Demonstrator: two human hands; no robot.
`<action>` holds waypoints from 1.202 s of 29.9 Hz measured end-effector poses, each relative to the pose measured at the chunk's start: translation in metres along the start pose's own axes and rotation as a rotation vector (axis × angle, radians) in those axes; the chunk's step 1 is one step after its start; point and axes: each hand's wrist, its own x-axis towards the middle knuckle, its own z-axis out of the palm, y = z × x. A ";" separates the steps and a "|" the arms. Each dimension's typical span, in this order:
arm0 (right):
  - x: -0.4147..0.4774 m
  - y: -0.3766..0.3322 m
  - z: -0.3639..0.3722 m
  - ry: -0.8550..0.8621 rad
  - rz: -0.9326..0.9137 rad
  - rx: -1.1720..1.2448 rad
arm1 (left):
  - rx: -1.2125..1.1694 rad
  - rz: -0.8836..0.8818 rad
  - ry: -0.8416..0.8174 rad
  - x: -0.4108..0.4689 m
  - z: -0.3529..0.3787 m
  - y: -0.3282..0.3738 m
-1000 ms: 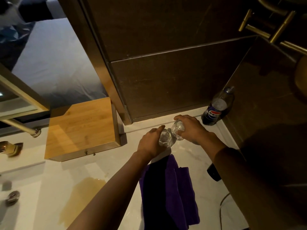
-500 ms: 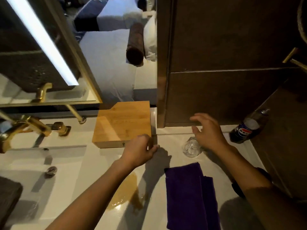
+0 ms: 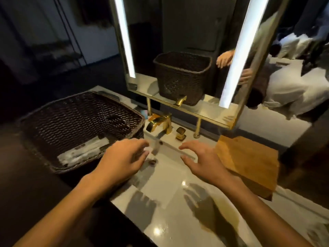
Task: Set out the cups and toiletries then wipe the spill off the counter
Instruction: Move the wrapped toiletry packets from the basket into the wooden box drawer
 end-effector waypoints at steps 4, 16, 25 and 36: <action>0.057 -0.077 0.055 -0.086 -0.171 0.022 | 0.119 -0.114 0.022 -0.056 -0.039 -0.085; 0.121 -0.167 0.167 -0.137 -0.176 -0.390 | 0.075 -0.222 0.258 -0.122 -0.020 -0.277; 0.117 -0.153 0.182 0.061 -0.267 -0.265 | -0.105 -0.175 0.441 -0.104 -0.008 -0.306; 0.149 -0.165 0.157 -0.558 -0.234 -0.627 | -0.138 -0.152 0.604 -0.101 0.009 -0.309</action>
